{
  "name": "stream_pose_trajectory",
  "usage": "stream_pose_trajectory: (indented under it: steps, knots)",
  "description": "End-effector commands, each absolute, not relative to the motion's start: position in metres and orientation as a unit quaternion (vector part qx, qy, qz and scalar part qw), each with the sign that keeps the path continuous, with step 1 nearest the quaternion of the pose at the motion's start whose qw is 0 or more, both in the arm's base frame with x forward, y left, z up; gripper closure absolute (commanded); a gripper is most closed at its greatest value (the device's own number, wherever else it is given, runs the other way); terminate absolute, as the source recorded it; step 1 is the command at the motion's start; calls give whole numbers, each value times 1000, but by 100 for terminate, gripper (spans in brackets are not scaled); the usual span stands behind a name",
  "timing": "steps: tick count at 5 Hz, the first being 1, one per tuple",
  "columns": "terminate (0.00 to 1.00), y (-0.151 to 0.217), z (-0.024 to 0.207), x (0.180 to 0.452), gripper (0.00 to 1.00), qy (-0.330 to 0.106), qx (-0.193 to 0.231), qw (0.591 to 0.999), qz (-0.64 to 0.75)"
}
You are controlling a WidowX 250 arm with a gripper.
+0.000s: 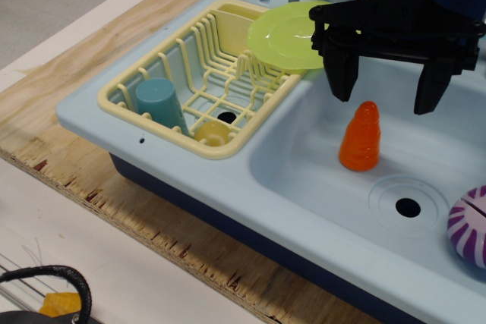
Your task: Put carrot on plate
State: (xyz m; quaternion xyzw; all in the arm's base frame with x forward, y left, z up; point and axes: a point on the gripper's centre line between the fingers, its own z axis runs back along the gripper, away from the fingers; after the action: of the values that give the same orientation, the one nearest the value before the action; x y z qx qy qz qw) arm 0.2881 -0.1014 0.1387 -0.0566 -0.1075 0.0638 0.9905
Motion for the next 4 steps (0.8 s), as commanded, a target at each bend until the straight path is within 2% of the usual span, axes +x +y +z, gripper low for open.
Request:
stream_pose_trajectory:
  steps: [1, 4]
  knots:
    - [0, -93, 131, 292, 0, -106, -71, 989, 70]
    - [0, -92, 107, 296, 0, -93, -92, 989, 72]
